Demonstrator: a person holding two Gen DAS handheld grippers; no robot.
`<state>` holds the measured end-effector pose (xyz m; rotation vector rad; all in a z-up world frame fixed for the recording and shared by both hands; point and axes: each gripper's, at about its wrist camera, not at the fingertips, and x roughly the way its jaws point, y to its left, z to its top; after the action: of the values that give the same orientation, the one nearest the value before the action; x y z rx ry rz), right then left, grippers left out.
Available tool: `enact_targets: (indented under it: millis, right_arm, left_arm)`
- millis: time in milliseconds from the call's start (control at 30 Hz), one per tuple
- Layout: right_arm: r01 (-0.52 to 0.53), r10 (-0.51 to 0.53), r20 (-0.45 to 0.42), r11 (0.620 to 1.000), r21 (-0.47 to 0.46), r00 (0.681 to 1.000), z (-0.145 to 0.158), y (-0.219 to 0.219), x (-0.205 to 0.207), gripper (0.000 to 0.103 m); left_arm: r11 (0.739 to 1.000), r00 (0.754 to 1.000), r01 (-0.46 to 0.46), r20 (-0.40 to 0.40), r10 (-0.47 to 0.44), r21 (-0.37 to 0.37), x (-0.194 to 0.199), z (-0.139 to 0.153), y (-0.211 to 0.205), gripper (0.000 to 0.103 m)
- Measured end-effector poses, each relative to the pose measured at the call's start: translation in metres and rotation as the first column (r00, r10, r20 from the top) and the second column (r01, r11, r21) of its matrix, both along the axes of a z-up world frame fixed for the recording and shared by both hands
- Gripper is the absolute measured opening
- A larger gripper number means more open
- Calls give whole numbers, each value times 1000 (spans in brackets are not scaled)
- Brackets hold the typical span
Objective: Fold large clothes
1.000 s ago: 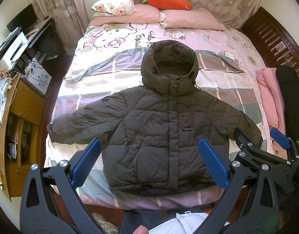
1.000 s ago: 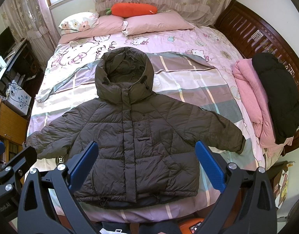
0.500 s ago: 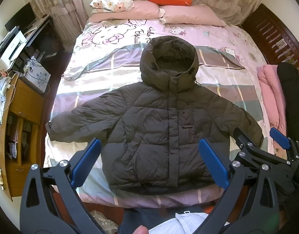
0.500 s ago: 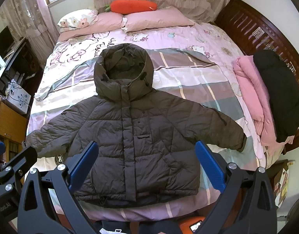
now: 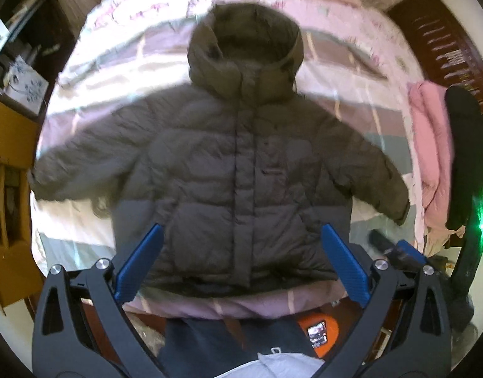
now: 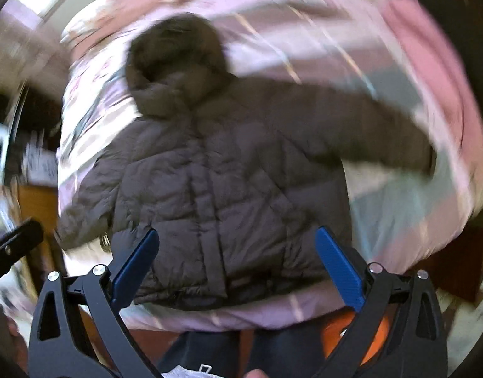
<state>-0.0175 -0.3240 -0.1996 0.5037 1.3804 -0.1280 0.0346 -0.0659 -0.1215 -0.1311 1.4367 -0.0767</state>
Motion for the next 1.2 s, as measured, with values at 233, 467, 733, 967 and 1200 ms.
enact_targets:
  millis: [233,467,733,967,1200]
  right_arm:
    - [479,-473,-78,862,165,878,-124,-208,-29,99]
    - [763,-767,-159,547,345,622,-241,-346,-56,99]
    - [812,-863,-176,350,467,473,-285,-414,-36,15]
    - [389,-629,288,713,583,722,-140,-368,76,6]
    - [-291,-24,427,698,655,904,-65,-147,158,7]
  left_arm:
    - [987,985,77,-161,-54,141,33,-87,-71,101]
    - [993,947,89,-315,-61,75,18,-144,-138,101]
    - [980,953,91,-300,-35,177,31,-136,-140,101]
    - [973,958,64,-288,2,220,45,-139,-124,101]
    - [971,952,-64,-277,128,230,49,-140,-73,101]
